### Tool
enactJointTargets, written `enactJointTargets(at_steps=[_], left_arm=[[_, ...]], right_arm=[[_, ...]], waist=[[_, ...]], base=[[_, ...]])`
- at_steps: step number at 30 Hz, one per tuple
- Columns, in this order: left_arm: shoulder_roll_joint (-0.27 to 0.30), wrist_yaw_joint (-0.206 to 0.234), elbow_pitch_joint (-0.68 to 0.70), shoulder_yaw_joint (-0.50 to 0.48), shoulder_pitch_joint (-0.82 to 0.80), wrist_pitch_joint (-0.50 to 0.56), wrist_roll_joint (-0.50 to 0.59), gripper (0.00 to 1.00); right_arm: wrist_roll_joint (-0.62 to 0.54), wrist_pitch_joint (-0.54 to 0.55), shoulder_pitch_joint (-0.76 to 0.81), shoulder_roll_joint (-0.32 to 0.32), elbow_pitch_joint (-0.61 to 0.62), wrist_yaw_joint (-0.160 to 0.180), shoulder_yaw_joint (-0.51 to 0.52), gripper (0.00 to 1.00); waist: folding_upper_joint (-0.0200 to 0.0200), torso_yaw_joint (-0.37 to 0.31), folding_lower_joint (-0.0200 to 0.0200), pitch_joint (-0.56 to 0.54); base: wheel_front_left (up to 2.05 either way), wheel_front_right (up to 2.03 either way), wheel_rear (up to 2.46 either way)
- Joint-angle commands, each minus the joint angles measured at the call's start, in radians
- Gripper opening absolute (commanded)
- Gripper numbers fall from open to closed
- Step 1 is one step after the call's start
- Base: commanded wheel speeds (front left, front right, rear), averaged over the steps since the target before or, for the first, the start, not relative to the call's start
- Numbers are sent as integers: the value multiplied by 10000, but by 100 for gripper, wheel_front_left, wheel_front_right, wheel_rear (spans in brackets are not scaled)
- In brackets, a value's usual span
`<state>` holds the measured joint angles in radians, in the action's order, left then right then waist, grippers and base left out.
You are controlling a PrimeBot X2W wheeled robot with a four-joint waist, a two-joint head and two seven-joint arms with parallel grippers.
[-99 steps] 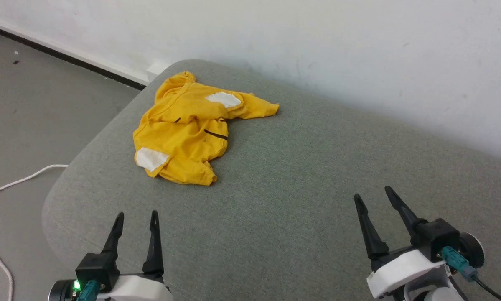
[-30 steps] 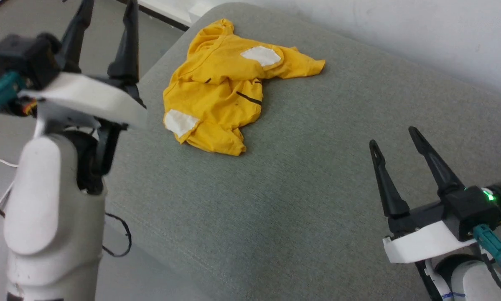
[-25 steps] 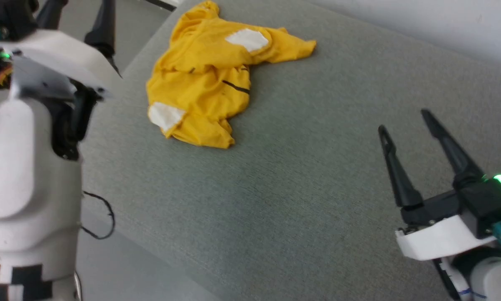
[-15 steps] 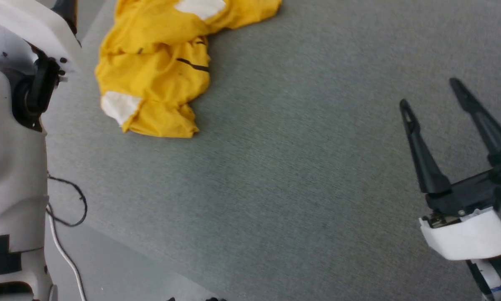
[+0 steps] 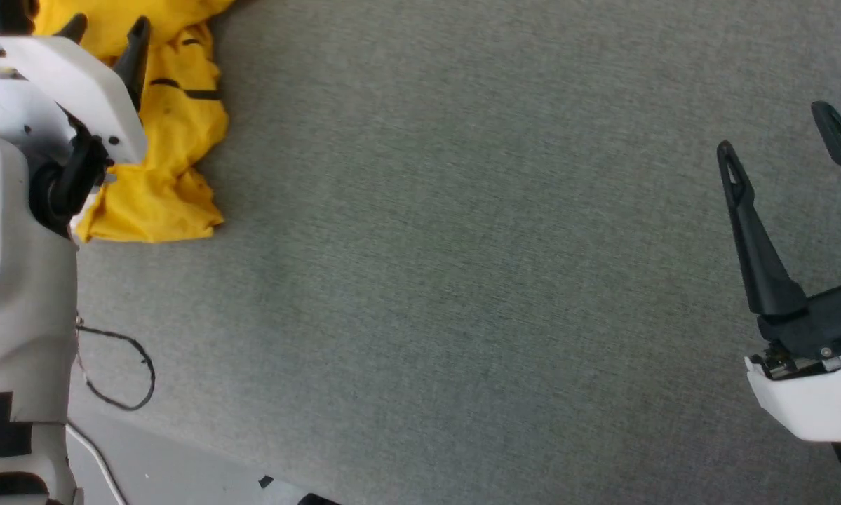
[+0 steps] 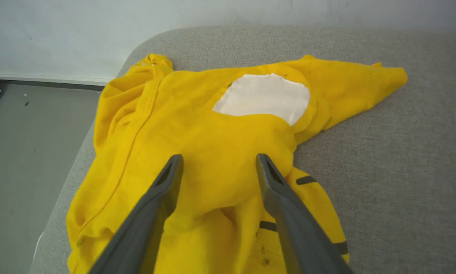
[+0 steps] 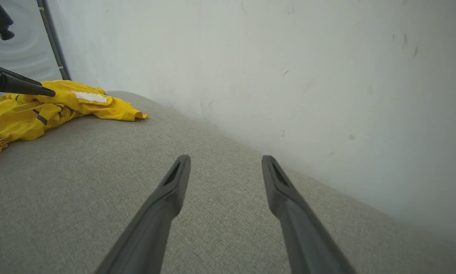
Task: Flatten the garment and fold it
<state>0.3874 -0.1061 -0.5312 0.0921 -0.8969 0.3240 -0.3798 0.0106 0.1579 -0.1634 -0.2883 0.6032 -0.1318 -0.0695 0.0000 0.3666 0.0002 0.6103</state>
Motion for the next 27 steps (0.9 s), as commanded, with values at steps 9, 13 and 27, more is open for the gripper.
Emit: enactJointTargets(at_steps=[9,13,27], left_arm=[[214,171,-1556,197,187,60,88,100],[239,124,-1929,292,53,-178,104,0],[1191,106,-1801,267,-717,-515,226,0]], right_arm=[[207,314,-140,-265,449,11,111,100],[223,377,-211,-253,520,11,102,100],[399,-417,-184,491,-431,11,-225,100]], waist=[[0,-476,-2,706],[0,-441,-2,635],[0,-466,-2,-894]], base=[[0,0,0],[0,0,0],[0,0,0]])
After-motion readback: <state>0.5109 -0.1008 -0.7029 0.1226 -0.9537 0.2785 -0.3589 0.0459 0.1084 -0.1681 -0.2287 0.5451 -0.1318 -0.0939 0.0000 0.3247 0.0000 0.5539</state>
